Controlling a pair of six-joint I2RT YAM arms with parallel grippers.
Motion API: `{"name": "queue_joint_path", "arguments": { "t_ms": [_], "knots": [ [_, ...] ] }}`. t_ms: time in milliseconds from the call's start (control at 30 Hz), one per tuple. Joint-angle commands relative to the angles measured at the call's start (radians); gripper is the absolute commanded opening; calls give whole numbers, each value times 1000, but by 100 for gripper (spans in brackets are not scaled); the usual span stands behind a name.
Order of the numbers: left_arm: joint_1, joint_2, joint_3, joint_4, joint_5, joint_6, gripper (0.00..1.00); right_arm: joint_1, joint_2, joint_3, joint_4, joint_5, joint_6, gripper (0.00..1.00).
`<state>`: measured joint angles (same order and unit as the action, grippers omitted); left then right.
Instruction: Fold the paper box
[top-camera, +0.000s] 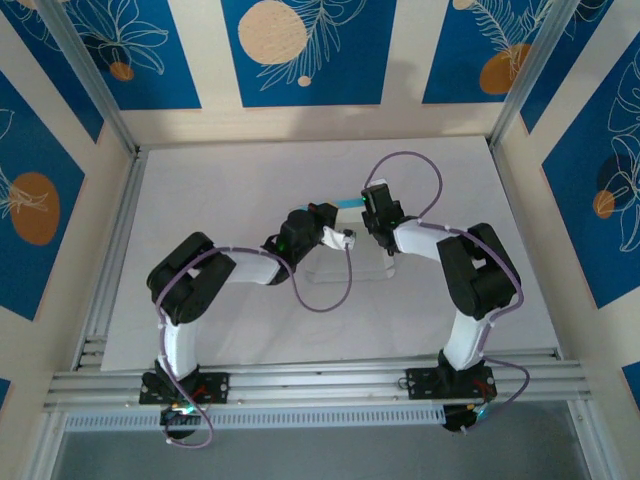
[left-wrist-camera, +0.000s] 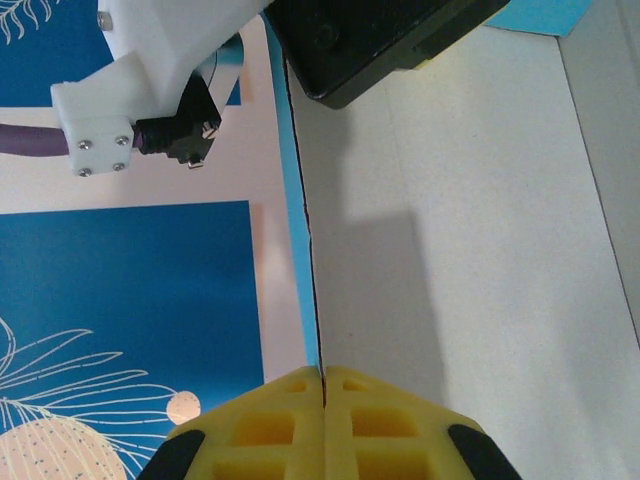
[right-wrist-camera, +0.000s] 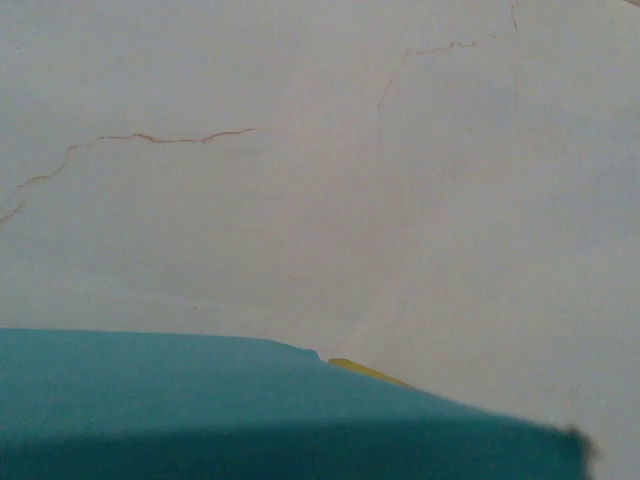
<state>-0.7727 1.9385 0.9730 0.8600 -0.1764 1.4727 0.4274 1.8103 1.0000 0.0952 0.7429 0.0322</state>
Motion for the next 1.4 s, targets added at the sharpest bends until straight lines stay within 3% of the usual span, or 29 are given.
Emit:
{"name": "queue_joint_path", "arguments": {
  "t_ms": [0,67,200,467,633,833,1100,1367],
  "knots": [
    [-68,5,-10,-61,89,-6,0,2,65,9,-119,129,-34,0],
    [-69,8,-11,-64,80,-5,0,2,70,10,-120,119,-38,6],
    [-68,16,-18,-53,59,-5,0,2,-2,-75,-38,1,-79,30],
    [-68,46,-10,-14,-7,17,0,-17,-176,-258,99,-233,-210,45],
    [-68,54,-7,-9,-18,14,0,-81,-255,-337,135,-398,-224,50],
    [-68,60,-3,-15,-15,13,0,-174,-333,-400,189,-482,-205,61],
    [-66,61,13,-57,-3,3,0,-279,-351,-397,242,-625,-210,52],
    [-59,57,21,-77,4,-3,0,-267,-271,-332,208,-577,-213,46]
  ]
}}
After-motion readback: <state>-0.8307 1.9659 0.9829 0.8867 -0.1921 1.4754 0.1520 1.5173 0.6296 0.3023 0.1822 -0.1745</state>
